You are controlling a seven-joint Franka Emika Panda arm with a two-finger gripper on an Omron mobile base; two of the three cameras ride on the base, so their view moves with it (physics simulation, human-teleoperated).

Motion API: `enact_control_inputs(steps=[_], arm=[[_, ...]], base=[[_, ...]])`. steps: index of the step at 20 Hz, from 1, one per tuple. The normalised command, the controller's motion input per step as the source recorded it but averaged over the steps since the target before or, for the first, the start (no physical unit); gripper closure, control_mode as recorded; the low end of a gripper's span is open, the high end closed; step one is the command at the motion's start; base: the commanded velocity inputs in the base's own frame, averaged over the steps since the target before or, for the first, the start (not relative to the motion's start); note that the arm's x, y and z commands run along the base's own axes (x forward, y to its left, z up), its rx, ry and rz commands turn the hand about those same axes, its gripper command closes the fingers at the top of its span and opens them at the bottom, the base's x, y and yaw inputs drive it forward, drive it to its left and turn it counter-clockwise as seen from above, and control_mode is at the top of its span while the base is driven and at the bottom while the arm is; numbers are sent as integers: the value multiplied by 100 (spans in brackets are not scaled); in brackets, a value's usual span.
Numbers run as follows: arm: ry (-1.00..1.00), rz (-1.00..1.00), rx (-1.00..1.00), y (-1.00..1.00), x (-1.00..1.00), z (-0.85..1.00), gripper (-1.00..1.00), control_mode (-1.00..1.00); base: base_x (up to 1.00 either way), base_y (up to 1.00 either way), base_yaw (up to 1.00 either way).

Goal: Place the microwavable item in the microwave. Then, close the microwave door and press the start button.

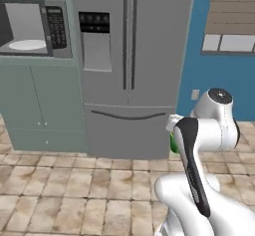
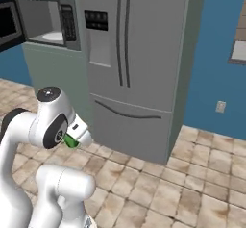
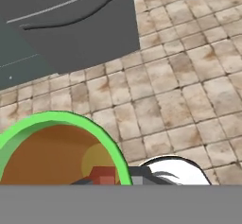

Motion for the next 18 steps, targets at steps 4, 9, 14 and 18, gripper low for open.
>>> enact_control_inputs(steps=[4, 9, 14, 18], arm=[[0, 0, 0, 0, 0, 0, 100, 100], [0, 0, 0, 0, 0, 0, 100, 100], [0, 0, 0, 0, 0, 0, 100, 100], [0, 0, 0, 0, 0, 0, 100, 100]], base=[[100, 24, 0], [100, 90, -1], [100, 100, -1], [100, 97, -4]])
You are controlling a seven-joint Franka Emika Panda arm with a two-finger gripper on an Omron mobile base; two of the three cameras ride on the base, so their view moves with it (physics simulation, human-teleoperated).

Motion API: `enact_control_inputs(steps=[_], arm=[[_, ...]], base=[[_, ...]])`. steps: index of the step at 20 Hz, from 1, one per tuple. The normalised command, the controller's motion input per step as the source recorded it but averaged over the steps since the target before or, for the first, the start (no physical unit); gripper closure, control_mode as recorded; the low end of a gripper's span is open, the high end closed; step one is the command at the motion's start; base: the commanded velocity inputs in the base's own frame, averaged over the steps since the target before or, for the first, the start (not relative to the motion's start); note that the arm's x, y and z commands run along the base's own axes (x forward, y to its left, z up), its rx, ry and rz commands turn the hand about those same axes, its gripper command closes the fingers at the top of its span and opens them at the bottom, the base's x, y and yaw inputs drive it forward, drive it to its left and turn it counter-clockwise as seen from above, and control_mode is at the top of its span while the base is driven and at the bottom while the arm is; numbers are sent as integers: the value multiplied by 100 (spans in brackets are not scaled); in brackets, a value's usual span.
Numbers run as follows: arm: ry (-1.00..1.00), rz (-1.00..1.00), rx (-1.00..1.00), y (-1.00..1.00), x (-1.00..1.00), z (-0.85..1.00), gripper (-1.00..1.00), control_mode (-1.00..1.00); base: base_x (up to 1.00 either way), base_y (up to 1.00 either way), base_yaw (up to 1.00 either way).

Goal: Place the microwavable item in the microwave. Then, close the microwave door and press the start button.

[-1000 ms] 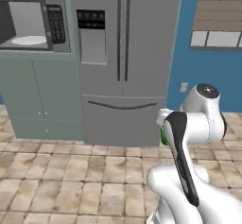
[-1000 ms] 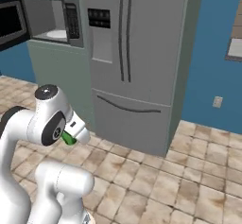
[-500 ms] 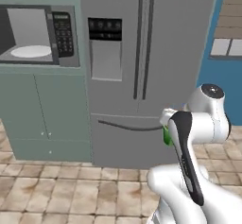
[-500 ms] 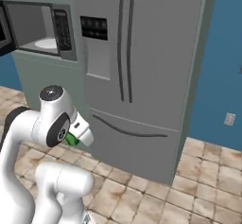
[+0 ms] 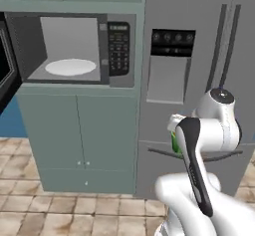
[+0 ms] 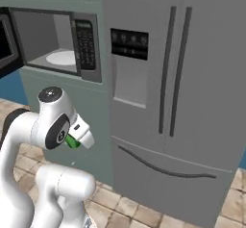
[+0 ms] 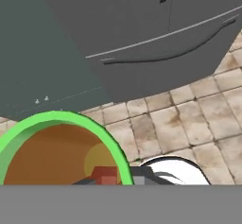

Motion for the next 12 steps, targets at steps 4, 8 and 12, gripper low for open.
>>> enact_control_inputs(steps=[4, 8, 12], arm=[[0, 0, 0, 0, 0, 0, 100, 100], [0, 0, 0, 0, 0, 0, 100, 100], [0, 0, 0, 0, 0, 0, 100, 100]], base=[[97, 84, -3], [79, 86, 2], [74, 27, 17]])
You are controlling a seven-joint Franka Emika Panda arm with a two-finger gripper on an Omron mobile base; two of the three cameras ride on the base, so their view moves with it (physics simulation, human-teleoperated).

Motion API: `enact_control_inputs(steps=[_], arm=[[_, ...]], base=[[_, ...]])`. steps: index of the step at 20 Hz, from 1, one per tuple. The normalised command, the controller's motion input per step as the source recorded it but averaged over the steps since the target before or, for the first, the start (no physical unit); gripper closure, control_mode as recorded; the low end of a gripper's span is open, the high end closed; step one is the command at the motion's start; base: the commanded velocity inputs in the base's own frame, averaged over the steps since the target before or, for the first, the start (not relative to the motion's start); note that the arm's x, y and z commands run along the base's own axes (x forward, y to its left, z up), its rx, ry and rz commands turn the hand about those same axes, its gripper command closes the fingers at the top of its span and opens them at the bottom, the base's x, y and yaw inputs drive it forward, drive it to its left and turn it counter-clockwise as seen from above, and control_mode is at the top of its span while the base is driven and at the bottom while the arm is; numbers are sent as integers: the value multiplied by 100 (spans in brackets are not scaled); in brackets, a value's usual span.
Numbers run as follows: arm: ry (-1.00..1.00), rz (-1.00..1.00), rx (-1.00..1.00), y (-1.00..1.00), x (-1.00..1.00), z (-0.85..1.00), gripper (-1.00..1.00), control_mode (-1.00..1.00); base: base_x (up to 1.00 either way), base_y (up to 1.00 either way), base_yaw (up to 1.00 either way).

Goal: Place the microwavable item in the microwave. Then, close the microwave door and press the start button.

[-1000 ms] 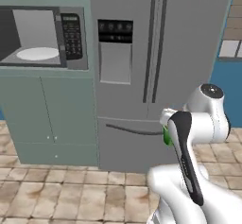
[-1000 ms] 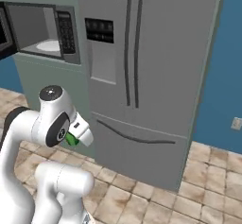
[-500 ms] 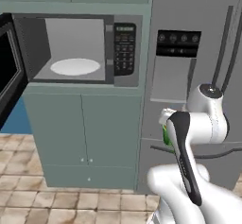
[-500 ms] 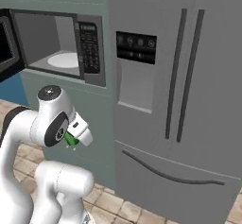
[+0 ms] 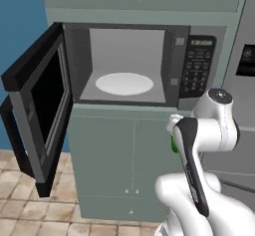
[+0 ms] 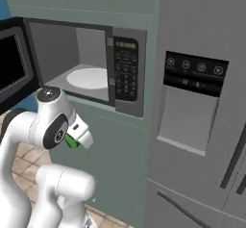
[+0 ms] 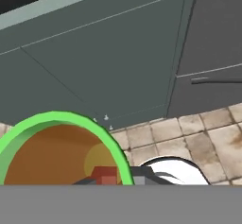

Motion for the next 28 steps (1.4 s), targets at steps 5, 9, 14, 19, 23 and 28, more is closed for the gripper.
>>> enact_control_inputs(steps=[5, 9, 14, 19, 23, 28], arm=[[0, 0, 0, 0, 0, 0, 100, 100], [0, 0, 0, 0, 0, 0, 100, 100], [0, 0, 0, 0, 0, 0, 100, 100], [0, 0, 0, 0, 0, 0, 100, 100], [0, 0, 0, 0, 0, 0, 100, 100], [0, 0, 0, 0, 0, 0, 100, 100]], base=[[41, 1, 26], [28, 28, 25], [38, 23, 24], [70, 15, 13], [47, 20, 5], [3, 0, 1]])
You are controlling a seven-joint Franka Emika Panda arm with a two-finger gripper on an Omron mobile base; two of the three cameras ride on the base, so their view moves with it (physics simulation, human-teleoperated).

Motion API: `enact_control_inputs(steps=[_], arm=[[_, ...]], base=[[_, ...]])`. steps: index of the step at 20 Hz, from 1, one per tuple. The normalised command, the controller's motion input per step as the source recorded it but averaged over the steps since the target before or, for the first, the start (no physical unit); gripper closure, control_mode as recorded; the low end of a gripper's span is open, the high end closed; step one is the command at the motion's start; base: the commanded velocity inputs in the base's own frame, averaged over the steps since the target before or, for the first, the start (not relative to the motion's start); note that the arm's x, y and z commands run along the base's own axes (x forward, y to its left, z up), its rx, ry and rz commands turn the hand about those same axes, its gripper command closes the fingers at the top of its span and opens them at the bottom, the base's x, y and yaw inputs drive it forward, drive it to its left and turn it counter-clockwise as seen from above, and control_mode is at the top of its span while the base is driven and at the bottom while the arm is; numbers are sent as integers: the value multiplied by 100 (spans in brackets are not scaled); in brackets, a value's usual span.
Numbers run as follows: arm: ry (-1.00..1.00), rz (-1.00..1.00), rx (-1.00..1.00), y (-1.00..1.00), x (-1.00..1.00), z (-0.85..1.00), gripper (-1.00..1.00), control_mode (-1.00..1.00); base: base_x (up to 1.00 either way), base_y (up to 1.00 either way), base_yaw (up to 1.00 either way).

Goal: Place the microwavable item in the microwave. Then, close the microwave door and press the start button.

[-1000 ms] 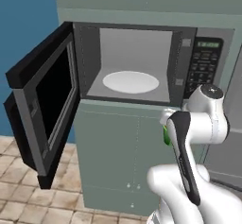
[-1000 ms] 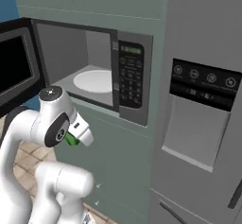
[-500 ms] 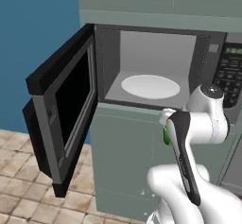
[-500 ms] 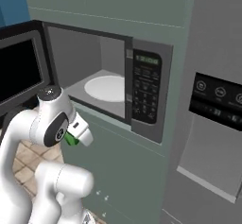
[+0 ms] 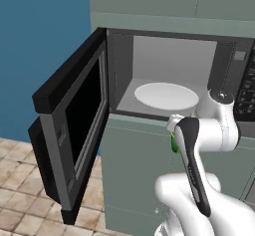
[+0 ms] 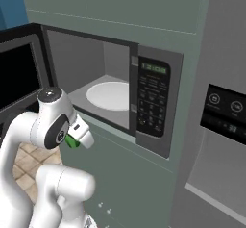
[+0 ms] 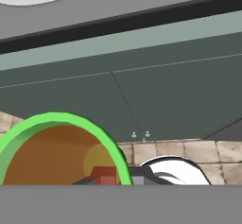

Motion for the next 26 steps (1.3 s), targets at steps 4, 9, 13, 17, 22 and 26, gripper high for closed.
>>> enact_control_inputs(steps=[4, 9, 13, 17, 22, 26], arm=[[0, 0, 0, 0, 0, 0, 100, 100], [0, 0, 0, 0, 0, 0, 100, 100], [0, 0, 0, 0, 0, 0, 100, 100], [0, 0, 0, 0, 0, 0, 100, 100], [0, 0, 0, 0, 0, 0, 100, 100], [-12, -15, 0, 0, 19, 35, 100, -100]], base=[[-16, 9, 0], [-4, 22, 0], [-4, 24, 0], [-4, 25, 0], [1, 14, 0], [0, 0, 0]])
